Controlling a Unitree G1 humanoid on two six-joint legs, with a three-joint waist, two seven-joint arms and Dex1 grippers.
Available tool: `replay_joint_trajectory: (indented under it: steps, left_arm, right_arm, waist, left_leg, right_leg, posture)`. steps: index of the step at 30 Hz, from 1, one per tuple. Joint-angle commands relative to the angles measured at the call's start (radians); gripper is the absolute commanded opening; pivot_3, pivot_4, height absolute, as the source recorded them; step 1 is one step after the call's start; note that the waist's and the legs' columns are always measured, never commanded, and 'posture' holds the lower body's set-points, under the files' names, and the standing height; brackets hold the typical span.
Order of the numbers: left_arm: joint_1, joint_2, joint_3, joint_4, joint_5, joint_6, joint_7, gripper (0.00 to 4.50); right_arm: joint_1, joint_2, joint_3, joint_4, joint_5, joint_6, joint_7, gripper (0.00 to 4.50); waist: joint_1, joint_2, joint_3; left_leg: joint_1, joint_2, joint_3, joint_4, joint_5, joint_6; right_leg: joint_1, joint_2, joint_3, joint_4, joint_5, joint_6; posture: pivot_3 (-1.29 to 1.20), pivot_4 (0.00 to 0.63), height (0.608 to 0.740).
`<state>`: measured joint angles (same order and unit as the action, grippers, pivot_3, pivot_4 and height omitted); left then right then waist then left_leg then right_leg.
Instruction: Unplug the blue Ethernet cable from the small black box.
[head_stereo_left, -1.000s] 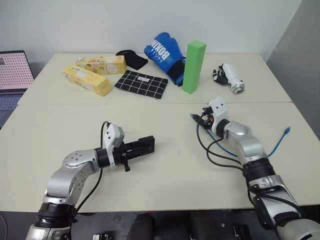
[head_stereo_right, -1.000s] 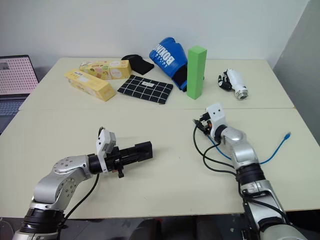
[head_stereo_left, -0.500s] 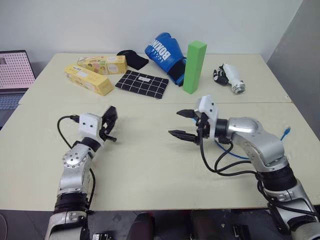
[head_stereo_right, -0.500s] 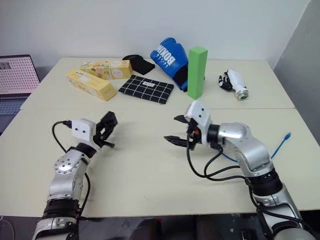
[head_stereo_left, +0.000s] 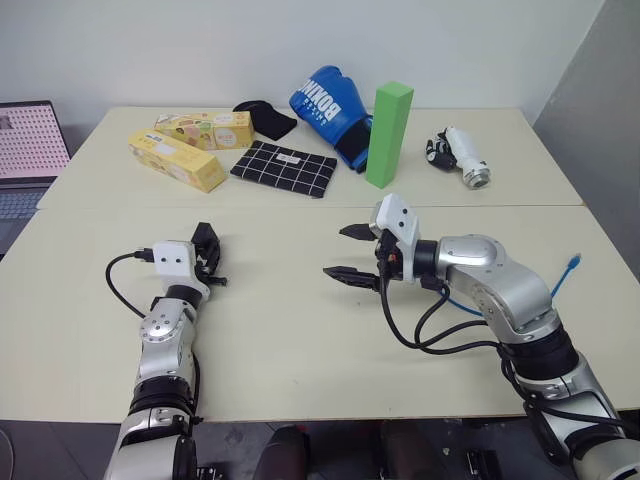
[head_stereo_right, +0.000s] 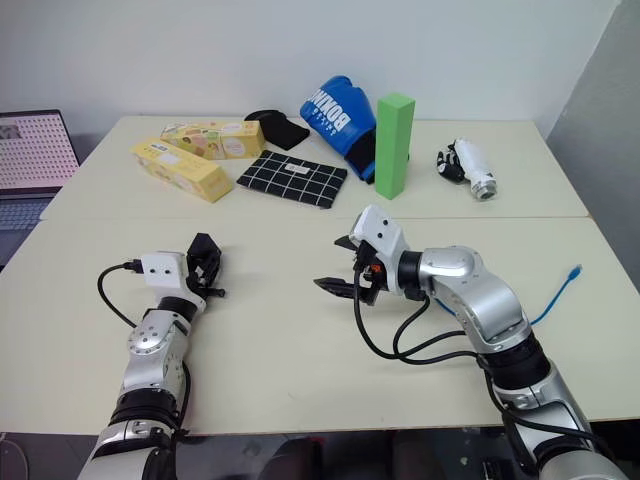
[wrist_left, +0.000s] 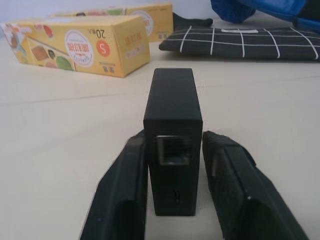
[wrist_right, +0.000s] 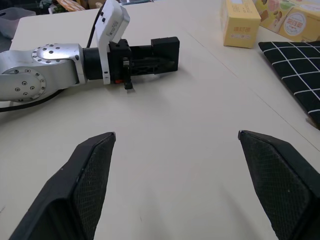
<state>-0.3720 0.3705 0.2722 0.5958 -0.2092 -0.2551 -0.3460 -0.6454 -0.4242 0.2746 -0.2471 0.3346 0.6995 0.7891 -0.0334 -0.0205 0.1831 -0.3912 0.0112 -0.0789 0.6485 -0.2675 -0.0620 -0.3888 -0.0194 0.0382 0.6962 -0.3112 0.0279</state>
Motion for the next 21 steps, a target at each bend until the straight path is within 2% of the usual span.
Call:
replay_joint_trajectory:
  steps: [1, 3, 6, 9, 13, 21]
  left_arm:
    - [0.069, -0.007, -0.017, -0.07, -0.012, 0.07, -0.025, 2.62]
    - [0.119, -0.001, -0.022, -0.163, -0.007, 0.117, -0.016, 3.12]
    - [0.227, 0.025, -0.015, -0.377, -0.014, 0.243, -0.001, 3.12]
    - [0.291, 0.042, -0.012, -0.506, -0.018, 0.332, 0.002, 3.12]
    - [0.43, 0.144, 0.016, -0.724, -0.031, 0.458, -0.065, 3.12]
    - [0.491, 0.332, 0.133, -0.892, -0.137, 0.572, -0.223, 3.12]
  right_arm:
    - [0.009, 0.0, -0.019, -0.063, 0.011, 0.007, -0.012, 4.15]
    - [0.02, 0.006, -0.02, -0.071, 0.01, 0.016, -0.026, 4.15]
    - [0.05, 0.019, -0.033, -0.088, 0.018, 0.049, -0.062, 4.15]
    - [0.074, 0.022, -0.061, -0.106, 0.039, 0.084, -0.079, 4.15]
    - [0.12, -0.024, -0.144, -0.127, 0.076, 0.129, -0.083, 4.15]
    - [0.141, -0.188, -0.248, -0.049, 0.068, 0.105, -0.028, 4.15]
  waist:
    - [0.0, 0.0, 0.0]
    - [-0.001, 0.0, 0.0]
    - [-0.005, 0.0, 0.0]
    - [-0.004, 0.0, 0.0]
    - [-0.005, 0.0, 0.0]
    - [0.005, 0.0, 0.001]
  left_leg:
    - [0.0, 0.0, 0.0, 0.0, 0.0, 0.0]
    - [0.0, 0.001, 0.0, 0.0, 0.0, 0.0]
    - [0.0, 0.002, 0.001, 0.0, 0.0, 0.0]
    - [0.0, 0.002, 0.001, -0.001, 0.0, 0.0]
    - [0.0, 0.002, 0.0, -0.001, 0.0, 0.0]
    - [0.0, 0.001, 0.0, -0.001, 0.0, 0.0]
  right_leg:
    - [0.0, 0.0, 0.0, 0.0, 0.0, 0.0]
    - [0.0, 0.0, 0.0, 0.0, 0.0, 0.0]
    - [0.0, -0.001, 0.002, -0.001, 0.0, 0.0]
    - [0.0, -0.001, 0.002, -0.001, 0.0, 0.0]
    - [0.0, -0.001, 0.001, -0.001, 0.0, 0.0]
    - [0.002, 0.0, 0.0, -0.002, 0.0, 0.0]
  posture:
    - [0.0, 0.15, 0.74]
    - [0.0, 0.15, 0.74]
    - [0.0, 0.15, 0.74]
    - [0.0, 0.15, 0.74]
    - [0.0, 0.15, 0.74]
    - [0.0, 0.15, 0.74]
